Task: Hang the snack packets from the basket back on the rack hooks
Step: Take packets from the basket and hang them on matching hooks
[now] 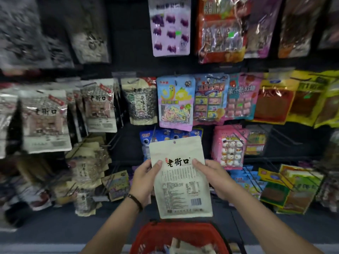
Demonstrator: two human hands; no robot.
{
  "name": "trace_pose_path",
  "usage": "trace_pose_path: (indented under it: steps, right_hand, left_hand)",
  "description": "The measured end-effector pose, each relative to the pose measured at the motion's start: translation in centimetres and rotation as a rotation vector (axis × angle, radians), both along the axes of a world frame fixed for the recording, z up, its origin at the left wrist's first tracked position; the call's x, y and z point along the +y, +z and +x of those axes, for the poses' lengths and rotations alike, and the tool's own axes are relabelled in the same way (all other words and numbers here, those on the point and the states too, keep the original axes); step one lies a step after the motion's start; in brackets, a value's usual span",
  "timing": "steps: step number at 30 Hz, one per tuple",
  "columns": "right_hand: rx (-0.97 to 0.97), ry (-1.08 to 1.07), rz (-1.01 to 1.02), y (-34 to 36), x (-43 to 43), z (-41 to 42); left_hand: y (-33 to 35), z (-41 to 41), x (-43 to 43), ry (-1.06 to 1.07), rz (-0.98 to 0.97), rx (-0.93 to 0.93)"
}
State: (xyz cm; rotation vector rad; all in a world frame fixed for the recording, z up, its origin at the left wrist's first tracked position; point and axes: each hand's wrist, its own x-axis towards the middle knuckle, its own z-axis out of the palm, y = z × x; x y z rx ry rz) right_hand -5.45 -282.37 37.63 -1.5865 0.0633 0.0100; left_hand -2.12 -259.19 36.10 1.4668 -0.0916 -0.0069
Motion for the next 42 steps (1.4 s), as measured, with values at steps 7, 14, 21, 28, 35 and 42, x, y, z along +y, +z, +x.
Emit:
trace_pose_path:
  steps: [7,14,21,28,35,42]
  right_hand:
    - [-0.078,0.073,-0.028,4.7,1.3,1.8]
    - [-0.157,-0.131,-0.109,6.8,6.1,4.1]
    - [-0.215,0.126,-0.315,10.8,12.7,3.9]
    - [-0.388,-0.129,-0.536,12.4,12.5,6.9]
    - [-0.252,0.113,-0.183,11.4,15.7,11.5]
    - [-0.239,0.075,-0.076,11.1,22.3,15.0]
  left_hand:
    - [4.3,2.2,1.2,0.044,0.034,-0.006]
    - [6.2,-1.2,0.1,0.212,0.63,-0.28]
    - [7.2,-0.3,1.1,0.243,0.415,-0.4]
    - [9.0,2.4,8.6,0.32,0.215,-0.239]
    - [11.9,4.9,14.9,0.202,0.003,-0.113]
    - [11.7,8.1,19.6,0.273,0.089,-0.068]
